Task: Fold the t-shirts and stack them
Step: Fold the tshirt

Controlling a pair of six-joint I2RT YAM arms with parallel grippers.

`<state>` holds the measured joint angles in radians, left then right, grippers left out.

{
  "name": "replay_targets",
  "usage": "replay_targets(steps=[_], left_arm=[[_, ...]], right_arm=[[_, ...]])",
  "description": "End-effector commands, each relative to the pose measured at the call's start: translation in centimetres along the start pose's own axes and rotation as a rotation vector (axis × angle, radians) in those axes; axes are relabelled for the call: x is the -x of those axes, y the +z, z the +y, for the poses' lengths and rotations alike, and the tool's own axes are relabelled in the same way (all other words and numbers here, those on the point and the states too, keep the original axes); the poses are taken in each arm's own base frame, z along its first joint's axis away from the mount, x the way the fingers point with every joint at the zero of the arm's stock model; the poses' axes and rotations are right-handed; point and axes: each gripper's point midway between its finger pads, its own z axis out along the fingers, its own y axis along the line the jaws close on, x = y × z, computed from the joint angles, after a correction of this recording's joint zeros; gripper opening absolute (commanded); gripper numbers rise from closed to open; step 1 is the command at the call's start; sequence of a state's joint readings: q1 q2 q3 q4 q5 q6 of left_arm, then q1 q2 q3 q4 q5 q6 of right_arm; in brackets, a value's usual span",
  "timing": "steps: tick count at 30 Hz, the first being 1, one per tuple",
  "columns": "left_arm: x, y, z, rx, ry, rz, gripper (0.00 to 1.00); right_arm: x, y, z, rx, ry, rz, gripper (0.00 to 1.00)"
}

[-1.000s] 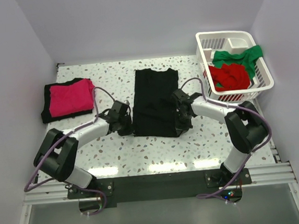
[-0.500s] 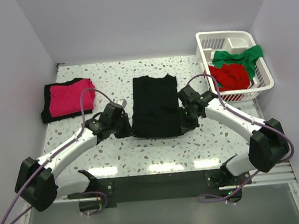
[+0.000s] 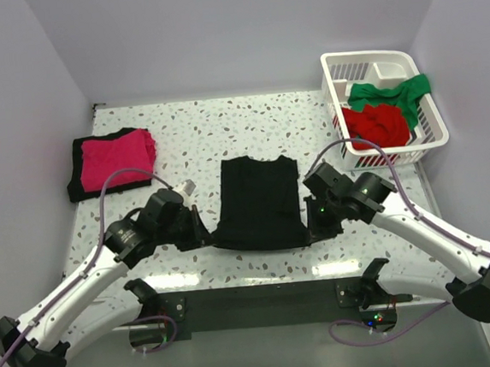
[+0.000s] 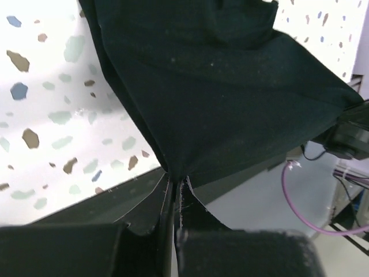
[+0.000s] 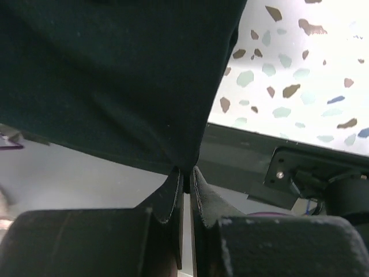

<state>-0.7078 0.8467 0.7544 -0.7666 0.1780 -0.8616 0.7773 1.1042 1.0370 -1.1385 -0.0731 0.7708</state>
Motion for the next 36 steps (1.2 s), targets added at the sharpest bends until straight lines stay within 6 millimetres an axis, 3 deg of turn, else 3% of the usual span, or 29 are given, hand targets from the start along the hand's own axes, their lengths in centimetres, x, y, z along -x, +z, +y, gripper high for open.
replay_targets(steps=[1, 6, 17, 24, 29, 36], left_arm=[[0.2, -2.0, -1.1, -0.008, -0.061, -0.008, 0.0], [2.8, -2.7, -2.9, -0.019, -0.028, -0.075, 0.0], [8.8, -0.7, -6.2, -0.022, 0.041, -0.188, 0.0], [11.2, 0.5, -5.9, -0.008, 0.063, -0.202, 0.0], [13.2, 0.7, -5.5, -0.042, 0.06, -0.218, 0.0], [14.0, 3.7, -4.4, -0.038, 0.072, -0.152, 0.0]], right_arm=[[-0.2, -2.7, -0.6, -0.018, 0.078, -0.039, 0.0], [1.9, -3.3, -0.2, -0.046, 0.088, -0.114, 0.0], [7.8, -3.4, 0.9, -0.049, 0.167, -0.29, 0.0], [11.0, -4.0, 0.2, -0.065, 0.17, -0.333, 0.0], [12.9, -2.7, 0.1, -0.083, 0.157, -0.316, 0.0], [15.0, -0.9, -0.5, -0.119, 0.153, -0.29, 0.0]])
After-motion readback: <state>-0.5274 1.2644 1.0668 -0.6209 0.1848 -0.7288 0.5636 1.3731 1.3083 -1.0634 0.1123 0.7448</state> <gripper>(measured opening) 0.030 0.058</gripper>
